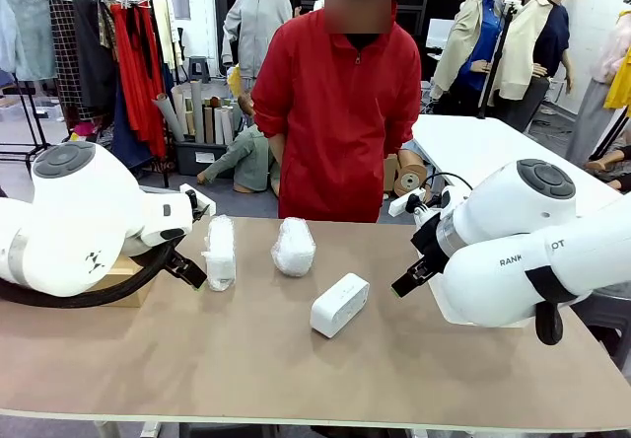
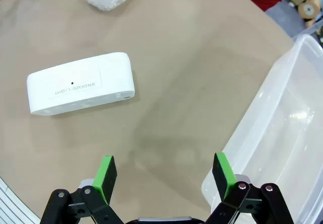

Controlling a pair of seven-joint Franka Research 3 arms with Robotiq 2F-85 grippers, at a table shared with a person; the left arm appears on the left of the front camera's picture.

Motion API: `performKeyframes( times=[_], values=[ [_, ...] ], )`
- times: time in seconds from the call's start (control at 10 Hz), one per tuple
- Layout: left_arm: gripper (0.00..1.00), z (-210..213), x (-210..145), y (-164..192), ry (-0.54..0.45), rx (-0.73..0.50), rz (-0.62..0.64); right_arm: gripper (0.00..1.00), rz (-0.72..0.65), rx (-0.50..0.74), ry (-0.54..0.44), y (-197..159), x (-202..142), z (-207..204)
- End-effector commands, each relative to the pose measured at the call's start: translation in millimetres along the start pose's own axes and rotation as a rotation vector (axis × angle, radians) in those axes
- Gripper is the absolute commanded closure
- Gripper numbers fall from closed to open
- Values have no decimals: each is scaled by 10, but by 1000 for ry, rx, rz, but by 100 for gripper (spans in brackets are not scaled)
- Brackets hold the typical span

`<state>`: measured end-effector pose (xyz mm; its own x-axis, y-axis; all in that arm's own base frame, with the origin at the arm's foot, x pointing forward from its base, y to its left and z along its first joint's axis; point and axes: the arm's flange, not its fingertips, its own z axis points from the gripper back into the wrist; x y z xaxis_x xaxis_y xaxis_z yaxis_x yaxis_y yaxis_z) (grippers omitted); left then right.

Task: Separate and place wrapped and unwrapped clocks.
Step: Pick up the Digital clock indicated by the person.

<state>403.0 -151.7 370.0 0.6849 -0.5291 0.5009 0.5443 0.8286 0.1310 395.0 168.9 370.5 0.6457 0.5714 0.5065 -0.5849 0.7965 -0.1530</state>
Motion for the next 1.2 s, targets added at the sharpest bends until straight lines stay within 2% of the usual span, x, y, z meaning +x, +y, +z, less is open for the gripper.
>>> performKeyframes(
  times=[0.0, 0.7, 1.1],
  values=[
    [0, 1, 0, 0, 0, 0, 0, 0, 0, 0, 0, -1, 0, 0],
    [0, 0, 0, 0, 0, 0, 0, 0, 0, 0, 0, 0, 0, 0],
    [0, 269, 120, 21, -21, -131, -100, 0, 10, 136, 14, 55, 77, 90]
  ],
)
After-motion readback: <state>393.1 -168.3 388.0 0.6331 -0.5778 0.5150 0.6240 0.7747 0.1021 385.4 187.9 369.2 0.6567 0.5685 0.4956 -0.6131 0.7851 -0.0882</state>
